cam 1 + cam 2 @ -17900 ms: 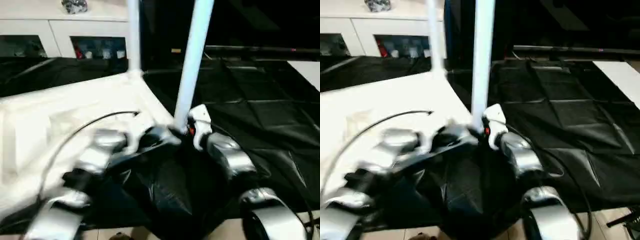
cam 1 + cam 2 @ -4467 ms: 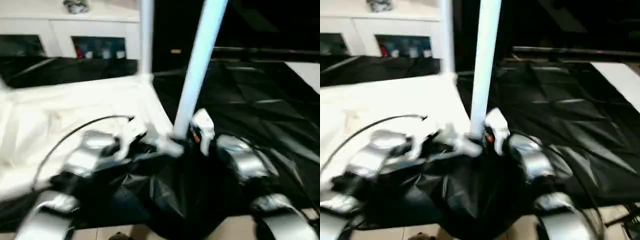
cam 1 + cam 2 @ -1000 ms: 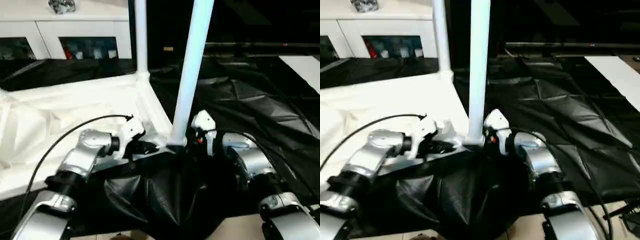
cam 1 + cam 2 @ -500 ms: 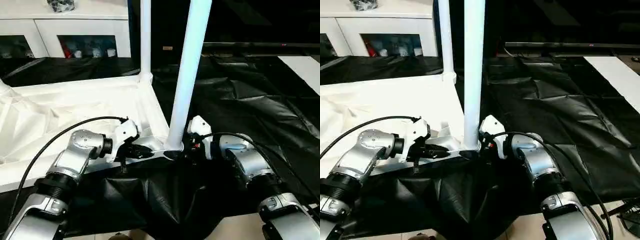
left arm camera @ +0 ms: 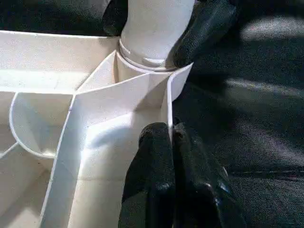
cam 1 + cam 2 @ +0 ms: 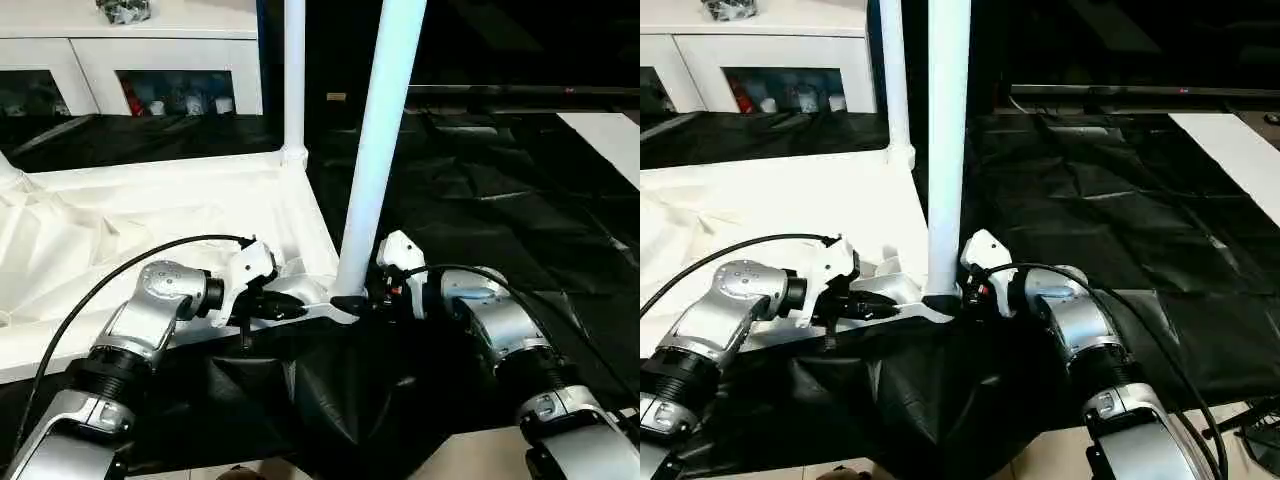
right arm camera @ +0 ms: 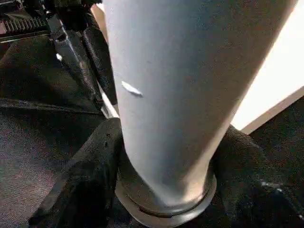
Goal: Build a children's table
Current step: Rotate leg to tighten
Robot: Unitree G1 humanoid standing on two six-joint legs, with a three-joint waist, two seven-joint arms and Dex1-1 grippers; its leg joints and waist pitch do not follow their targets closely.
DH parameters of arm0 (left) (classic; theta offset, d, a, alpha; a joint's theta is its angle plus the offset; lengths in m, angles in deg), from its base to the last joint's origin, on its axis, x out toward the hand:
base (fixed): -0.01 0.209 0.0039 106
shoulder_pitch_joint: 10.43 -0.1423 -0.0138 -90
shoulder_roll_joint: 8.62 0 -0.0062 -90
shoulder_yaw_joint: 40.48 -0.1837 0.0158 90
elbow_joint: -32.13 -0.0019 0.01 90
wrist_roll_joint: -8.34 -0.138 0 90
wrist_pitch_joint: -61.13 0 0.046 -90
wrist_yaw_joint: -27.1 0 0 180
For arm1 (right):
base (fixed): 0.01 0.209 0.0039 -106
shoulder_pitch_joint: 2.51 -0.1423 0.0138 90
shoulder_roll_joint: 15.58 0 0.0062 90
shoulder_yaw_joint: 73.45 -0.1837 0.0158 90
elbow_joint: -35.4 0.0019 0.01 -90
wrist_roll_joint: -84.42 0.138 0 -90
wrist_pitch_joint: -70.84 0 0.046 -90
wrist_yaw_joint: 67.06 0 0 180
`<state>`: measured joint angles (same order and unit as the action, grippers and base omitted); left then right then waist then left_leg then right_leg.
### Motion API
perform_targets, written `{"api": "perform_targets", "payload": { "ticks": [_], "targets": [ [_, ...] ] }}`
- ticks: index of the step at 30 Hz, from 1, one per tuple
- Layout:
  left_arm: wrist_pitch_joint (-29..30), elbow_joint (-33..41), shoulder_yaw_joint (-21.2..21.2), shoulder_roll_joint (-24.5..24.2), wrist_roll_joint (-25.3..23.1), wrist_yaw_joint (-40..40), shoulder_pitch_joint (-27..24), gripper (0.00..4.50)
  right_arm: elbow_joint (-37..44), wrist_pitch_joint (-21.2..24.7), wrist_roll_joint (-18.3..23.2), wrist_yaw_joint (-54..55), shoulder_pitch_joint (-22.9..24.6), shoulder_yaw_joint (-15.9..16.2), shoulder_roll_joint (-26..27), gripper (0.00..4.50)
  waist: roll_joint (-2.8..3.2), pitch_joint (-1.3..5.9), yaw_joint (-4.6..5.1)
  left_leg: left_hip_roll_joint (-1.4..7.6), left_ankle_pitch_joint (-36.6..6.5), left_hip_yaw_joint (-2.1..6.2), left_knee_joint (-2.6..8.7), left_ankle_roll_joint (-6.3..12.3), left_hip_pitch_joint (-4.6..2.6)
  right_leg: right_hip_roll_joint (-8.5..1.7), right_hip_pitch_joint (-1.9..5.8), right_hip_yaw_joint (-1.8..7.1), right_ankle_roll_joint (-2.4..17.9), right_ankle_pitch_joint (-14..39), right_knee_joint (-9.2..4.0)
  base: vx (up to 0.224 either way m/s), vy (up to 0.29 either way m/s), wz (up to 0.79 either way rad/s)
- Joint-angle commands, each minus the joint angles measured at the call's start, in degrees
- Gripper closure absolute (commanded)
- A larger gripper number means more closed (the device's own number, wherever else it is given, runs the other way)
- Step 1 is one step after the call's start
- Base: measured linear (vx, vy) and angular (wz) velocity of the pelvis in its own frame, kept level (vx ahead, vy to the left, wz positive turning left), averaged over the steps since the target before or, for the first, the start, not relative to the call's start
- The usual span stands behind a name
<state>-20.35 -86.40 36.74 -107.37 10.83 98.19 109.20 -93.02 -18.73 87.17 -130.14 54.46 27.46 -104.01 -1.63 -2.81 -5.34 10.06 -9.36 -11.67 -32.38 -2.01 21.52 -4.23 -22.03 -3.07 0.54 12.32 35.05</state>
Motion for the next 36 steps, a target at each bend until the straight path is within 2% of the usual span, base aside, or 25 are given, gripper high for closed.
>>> {"api": "perform_targets", "payload": {
  "ticks": [1, 4, 7, 8, 9, 11, 12, 13, 14, 15, 16, 17, 19, 20, 21, 23, 26, 31, 36],
  "targets": [
    [0.3, 1.6, -0.2, 0.0, 0.8, -0.1, -0.1, 4.50, -0.6, -0.1, 0.1, -1.5, 0.7, 1.3, 0.3, 2.01, 0.28, 3.49, -0.23, 3.86, -9.9, 1.52, 3.11, 2.51, -1.28, -4.57, 2.15, 2.63, 15.0, 2.1, -3.23, 0.000, 0.000, 0.00],
    [0.4, 1.6, -0.2, 0.3, 0.5, -1.0, -0.2, 4.50, -0.4, -0.1, 0.3, -1.5, 1.1, 1.4, 0.8, 2.01, 0.26, 3.52, -0.23, 3.82, -9.5, 1.49, 3.04, 2.70, -1.27, -4.55, 2.19, 2.63, 15.2, 1.3, -3.13, 0.000, 0.000, 0.00],
    [0.5, -0.8, -0.3, 3.8, -1.6, -7.8, 1.1, 4.50, -1.4, 1.1, -0.1, 4.5, 1.8, 0.7, 4.1, 2.01, 0.28, 3.43, -0.26, 3.87, -9.9, 1.56, 3.07, 2.54, -1.26, -4.68, 2.13, 2.65, 15.2, 2.0, -3.26, 0.000, 0.000, 0.00],
    [0.5, -0.8, -0.3, 3.8, -1.6, -7.8, 1.1, 4.50, -1.4, 1.1, -0.1, 4.5, 1.8, 0.7, 4.1, 2.02, 0.24, 3.40, -0.11, 3.87, -10.3, 1.57, 3.16, 2.38, -1.24, -4.63, 2.07, 2.70, 15.0, 2.6, -3.30, 0.000, 0.000, 0.00],
    [0.6, -2.1, -0.4, 5.6, -2.6, -11.2, 1.9, 4.50, -3.0, 1.1, -0.8, 9.0, 1.4, 0.0, 5.9, 2.05, 0.25, 3.05, 0.21, 3.85, -13.1, 1.67, 3.47, 1.17, -1.54, -4.77, 1.74, 2.81, 14.4, 7.2, -3.94, 0.000, 0.000, 0.00],
    [0.9, -3.2, -0.4, 7.8, -3.2, -14.5, 2.8, 4.50, -4.9, 1.2, -1.1, 13.7, 0.7, -1.0, 7.9, 2.28, 0.24, 2.94, 0.26, 3.81, -15.7, 1.82, 3.62, -0.05, -1.80, -4.95, 1.67, 2.86, 13.6, 11.6, -4.36, 0.000, 0.000, 0.00],
    [1.5, -5.1, -0.7, 11.5, -4.3, -19.4, 4.4, 4.50, -7.7, 0.8, -1.0, 20.7, -0.5, -2.6, 11.4, 2.37, 0.27, 2.81, 0.51, 3.82, -17.2, 1.93, 3.83, -1.05, -1.92, -5.10, 1.49, 3.00, 12.8, 15.0, -4.72, 0.000, 0.000, 0.00],
    [1.5, -5.1, -0.7, 11.5, -4.3, -19.4, 4.4, 4.50, -7.7, 0.8, -1.0, 20.7, -0.5, -2.6, 11.4, 2.41, 0.30, 2.81, 0.53, 3.80, -18.7, 2.11, 3.91, -2.08, -2.27, -5.19, 1.28, 3.01, 11.9, 18.1, -5.05, 0.000, 0.000, 0.00],
    [1.9, -5.8, -1.0, 13.3, -4.6, -21.4, 5.3, 4.50, -8.8, 1.0, -0.9, 24.0, -1.2, -3.4, 13.1, 2.41, 0.21, 2.87, 0.41, 3.79, -19.0, 2.20, 3.90, -2.22, -2.28, -5.29, 1.40, 2.94, 11.4, 19.0, -5.14, 0.000, 0.000, 0.00],
    [2.2, -6.4, -1.1, 14.8, -4.9, -22.9, 5.9, 4.50, -9.7, 1.2, -1.0, 26.7, -1.9, -3.9, 14.4, 2.41, 0.50, 2.80, 0.45, 3.76, -19.2, 2.22, 3.95, -2.20, -2.12, -5.32, 1.30, 3.07, 10.6, 19.7, -5.34, 0.000, 0.000, 0.00],
    [2.2, -6.4, -1.1, 14.8, -4.9, -22.9, 5.9, 4.50, -9.7, 1.2, -1.0, 26.7, -1.9, -3.9, 14.4, 2.41, 0.44, 2.79, 0.46, 3.78, -19.5, 2.25, 4.01, -2.27, -2.18, -5.24, 1.20, 3.04, 10.3, 20.0, -5.43, 0.000, 0.000, 0.00],
    [2.4, -7.4, -1.8, 17.1, -5.8, -25.1, 7.1, 4.50, -10.8, 1.5, -1.4, 30.2, -3.1, -4.5, 16.8, 2.41, 0.44, 2.87, 0.45, 3.70, -19.8, 2.35, 4.03, -2.15, -2.11, -5.20, 1.31, 2.98, 9.8, 20.3, -5.43, 0.000, 0.000, 0.00],
    [2.2, -7.7, -2.2, 17.7, -6.4, -25.7, 7.4, 4.50, -11.0, 1.4, -1.5, 30.8, -3.4, -4.4, 17.6, 2.41, 0.40, 2.90, 0.54, 3.65, -19.9, 2.31, 4.08, -2.02, -2.00, -5.14, 1.19, 3.06, 9.4, 19.9, -5.55, 0.000, 0.000, 0.00],
    [1.8, -8.5, -2.5, 18.4, -7.2, -26.1, 8.0, 4.50, -11.3, 0.2, -2.5, 30.5, -3.7, -3.2, 18.6, 2.41, 0.59, 2.94, 0.43, 3.65, -19.7, 2.27, 4.04, -1.80, -2.03, -5.15, 1.13, 3.07, 9.2, 19.4, -5.62, 0.000, 0.000, 0.00],
    [1.6, -8.8, -2.5, 18.5, -7.5, -26.1, 8.1, 4.50, -11.5, -0.2, -2.7, 30.3, -3.8, -2.8, 18.8, 2.41, 0.53, 2.96, 0.40, 3.60, -19.6, 2.22, 3.95, -1.63, -2.07, -5.11, 1.11, 3.08, 9.3, 19.0, -5.60, 0.000, 0.000, 0.00],
    [1.5, -9.2, -2.2, 18.4, -7.6, -26.2, 8.3, 4.50, -11.8, -0.3, -2.3, 29.4, -3.8, -3.1, 19.1, 1.94, 0.49, 3.04, 0.32, 3.66, -18.7, 2.25, 4.01, -1.16, -1.79, -5.14, 1.31, 3.06, 9.5, 17.6, -5.39, 0.000, 0.000, 0.00],
    [1.4, -8.8, -1.6, 17.1, -7.4, -25.7, 7.8, 4.50, -10.9, 1.2, -0.3, 26.3, -3.2, -4.2, 18.7, 1.71, 0.36, 3.00, 0.33, 3.68, -18.5, 2.20, 4.02, -0.53, -1.73, -5.08, 1.31, 3.02, 9.7, 17.2, -5.37, 0.000, 0.000, 0.00],
    [-1.5, -6.8, -0.9, 13.9, -6.1, -20.6, 5.8, 4.50, -8.8, 0.5, -0.6, 22.5, -2.2, -3.5, 15.3, 1.22, 0.31, 3.12, 0.25, 3.75, -18.3, 2.28, 4.07, -0.34, -1.54, -5.27, 1.35, 3.02, 9.5, 17.3, -5.31, 0.000, 0.000, 0.00],
    [-2.3, -3.3, -0.8, 10.7, -3.5, -12.5, 3.5, 4.50, -7.4, -0.9, -1.1, 16.4, -1.7, -2.4, 10.3, 0.84, 0.26, 3.30, 0.29, 3.67, -13.7, 1.92, 3.71, 1.43, -1.21, -5.01, 1.78, 2.95, 11.4, 10.1, -4.57, 0.000, 0.000, 0.00]
  ]
}}
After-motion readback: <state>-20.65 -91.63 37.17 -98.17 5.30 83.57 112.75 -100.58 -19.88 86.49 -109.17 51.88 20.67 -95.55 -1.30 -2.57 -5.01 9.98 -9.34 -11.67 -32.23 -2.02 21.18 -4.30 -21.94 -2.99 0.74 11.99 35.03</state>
